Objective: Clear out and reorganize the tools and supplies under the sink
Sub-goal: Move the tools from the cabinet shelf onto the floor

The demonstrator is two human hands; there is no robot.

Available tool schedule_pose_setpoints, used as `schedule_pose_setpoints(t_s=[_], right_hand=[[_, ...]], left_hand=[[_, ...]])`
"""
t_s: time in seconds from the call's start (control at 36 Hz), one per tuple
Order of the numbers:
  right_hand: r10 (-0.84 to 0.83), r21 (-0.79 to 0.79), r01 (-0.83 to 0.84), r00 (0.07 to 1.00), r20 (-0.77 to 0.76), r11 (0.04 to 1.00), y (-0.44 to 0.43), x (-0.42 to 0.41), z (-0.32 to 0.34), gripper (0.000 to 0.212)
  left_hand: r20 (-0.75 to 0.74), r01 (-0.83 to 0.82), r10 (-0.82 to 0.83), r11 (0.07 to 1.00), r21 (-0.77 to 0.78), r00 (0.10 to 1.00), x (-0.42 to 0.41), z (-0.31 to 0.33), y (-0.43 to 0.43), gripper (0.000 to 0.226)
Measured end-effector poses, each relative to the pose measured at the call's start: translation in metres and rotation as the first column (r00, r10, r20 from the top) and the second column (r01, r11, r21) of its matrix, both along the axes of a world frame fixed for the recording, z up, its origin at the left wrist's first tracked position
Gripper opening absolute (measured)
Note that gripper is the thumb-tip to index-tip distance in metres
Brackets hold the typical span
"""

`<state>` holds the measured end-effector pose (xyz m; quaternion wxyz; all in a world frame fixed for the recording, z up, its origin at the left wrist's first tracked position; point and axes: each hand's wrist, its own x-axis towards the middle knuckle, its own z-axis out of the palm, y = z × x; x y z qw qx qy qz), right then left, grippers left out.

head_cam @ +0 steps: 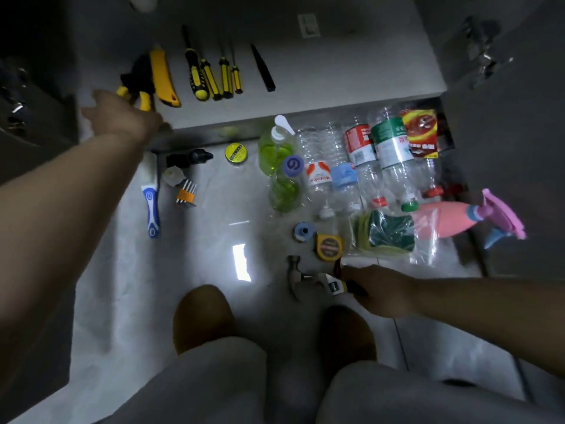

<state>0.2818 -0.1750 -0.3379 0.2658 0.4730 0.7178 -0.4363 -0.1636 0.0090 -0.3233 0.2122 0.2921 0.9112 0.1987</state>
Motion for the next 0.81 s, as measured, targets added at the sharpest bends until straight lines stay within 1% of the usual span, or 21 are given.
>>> schedule_pose_setpoints(t_s=[0.03,0.08,0.11,0.14,0.19,0.22,0.31,0.36,0.44,0.5,0.58,0.64,0.69,0.81], right_hand=[[0.002,0.000,-0.002,1.000,0.002,1.000,-0.002,0.009,0.000,0.043],[0.025,0.015,-0.025,1.000,0.006,1.000,-0.007,0.023,-0.002,0.053],[0.030,0.019,-0.030,1.000,-0.002,0.999,-0.010,0.028,-0.004,0.060],[0.021,0.016,-0.021,1.000,-0.013,1.000,-0.014,0.031,-0.006,0.064],[-0.006,0.029,0.007,0.999,-0.035,1.000,-0.020,0.032,-0.010,0.063],[-0.016,0.049,0.018,0.999,-0.038,0.999,-0.021,0.031,-0.011,0.059],[-0.047,0.103,0.047,0.999,-0.003,0.994,-0.022,0.022,-0.010,0.040],[-0.053,0.125,0.054,0.999,-0.006,0.991,-0.022,0.015,-0.009,0.041],[-0.044,0.179,0.050,0.998,-0.038,0.982,-0.024,0.005,-0.013,0.045],[-0.048,0.212,0.062,0.996,-0.072,0.975,-0.024,0.000,-0.014,0.043],[-0.027,0.276,0.067,0.989,-0.147,0.959,-0.022,-0.006,-0.013,0.026],[-0.017,0.300,0.076,0.981,-0.195,0.951,-0.018,-0.014,-0.010,0.014],[-0.014,0.301,0.095,0.965,-0.260,0.949,-0.012,-0.026,-0.007,0.007],[0.081,0.305,0.035,0.930,-0.359,0.952,0.004,-0.060,0.008,0.012]], left_hand=[[0.034,-0.025,0.025,1.000,0.003,0.999,0.004,-0.001,-0.007,0.086],[0.136,-0.055,0.040,0.993,0.105,0.990,0.023,0.000,-0.030,0.087],[0.195,-0.062,0.027,0.983,0.173,0.980,0.031,0.000,-0.043,0.081],[0.255,-0.065,0.001,0.968,0.244,0.967,0.040,0.000,-0.056,0.069],[0.293,-0.078,-0.024,0.940,0.332,0.956,0.052,-0.004,-0.078,0.039],[0.295,-0.071,-0.036,0.936,0.344,0.955,0.057,-0.007,-0.088,0.036],[0.323,-0.042,-0.082,0.932,0.359,0.943,0.069,-0.014,-0.117,0.047],[0.316,0.005,-0.115,0.945,0.328,0.942,0.076,-0.019,-0.132,0.050],[0.344,0.060,-0.172,0.948,0.313,0.923,0.085,-0.027,-0.150,0.040],[0.371,0.094,-0.206,0.950,0.298,0.906,0.093,-0.030,-0.158,0.038],[0.442,0.132,-0.242,0.955,0.265,0.863,0.102,-0.035,-0.165,0.041],[0.454,0.166,-0.265,0.955,0.248,0.851,0.107,-0.039,-0.170,0.041],[0.471,0.183,-0.282,0.952,0.246,0.836,0.110,-0.043,-0.173,0.042],[0.522,0.213,-0.286,0.957,0.197,0.804,0.112,-0.054,-0.173,0.048]])
